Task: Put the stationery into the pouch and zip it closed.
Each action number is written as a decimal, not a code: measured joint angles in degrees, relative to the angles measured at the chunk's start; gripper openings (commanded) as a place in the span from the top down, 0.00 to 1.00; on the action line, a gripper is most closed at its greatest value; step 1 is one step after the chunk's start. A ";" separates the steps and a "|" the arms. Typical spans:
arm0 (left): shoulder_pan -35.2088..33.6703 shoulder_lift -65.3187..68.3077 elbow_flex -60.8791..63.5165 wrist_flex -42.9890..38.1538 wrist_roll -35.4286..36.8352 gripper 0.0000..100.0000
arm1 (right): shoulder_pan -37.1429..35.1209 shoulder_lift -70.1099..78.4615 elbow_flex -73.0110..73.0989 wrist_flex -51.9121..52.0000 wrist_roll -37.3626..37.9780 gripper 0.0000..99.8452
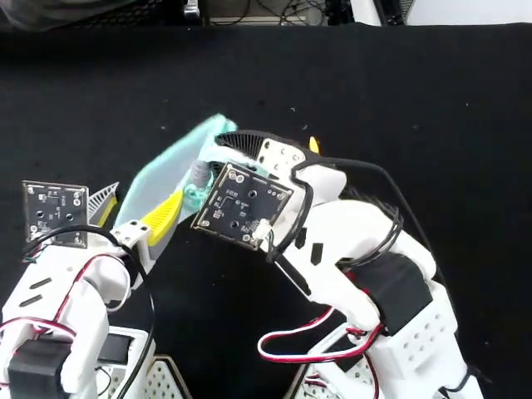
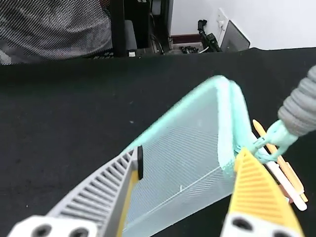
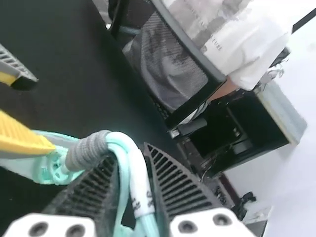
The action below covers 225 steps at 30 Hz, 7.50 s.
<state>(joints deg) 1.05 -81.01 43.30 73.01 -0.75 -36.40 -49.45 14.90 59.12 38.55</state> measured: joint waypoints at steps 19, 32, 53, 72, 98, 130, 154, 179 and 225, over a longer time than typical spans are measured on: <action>-0.09 0.00 -9.23 0.53 1.93 0.69 | 2.64 7.65 -12.04 7.91 5.89 0.99; -0.09 0.97 -7.65 -5.27 -0.88 0.69 | 3.96 11.43 -16.35 10.20 5.80 0.99; 9.58 6.15 -3.96 -6.24 0.70 0.69 | 4.04 22.77 -39.30 17.41 6.33 0.99; -3.43 1.32 -3.43 -6.59 0.79 0.69 | 2.29 39.82 -77.01 40.97 5.63 0.99; -10.37 6.24 1.76 -16.35 0.88 0.69 | -1.05 29.36 -64.44 40.79 3.08 0.99; 2.90 1.23 2.37 -6.68 0.79 0.69 | -0.97 33.76 -64.09 27.34 -13.27 0.99; 10.02 -6.95 6.07 -3.69 -3.96 0.69 | -4.48 33.76 -50.37 24.88 -22.33 0.99; 10.02 -7.38 -13.36 10.64 -10.99 0.69 | -3.43 0.09 -4.66 16.79 -8.97 0.99; 1.23 16.62 -25.85 19.16 -14.77 0.97 | 7.82 -0.18 -3.96 10.99 -7.12 0.99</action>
<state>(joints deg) 2.29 -64.40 17.45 92.18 -15.52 -28.57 -49.63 10.95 70.11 31.43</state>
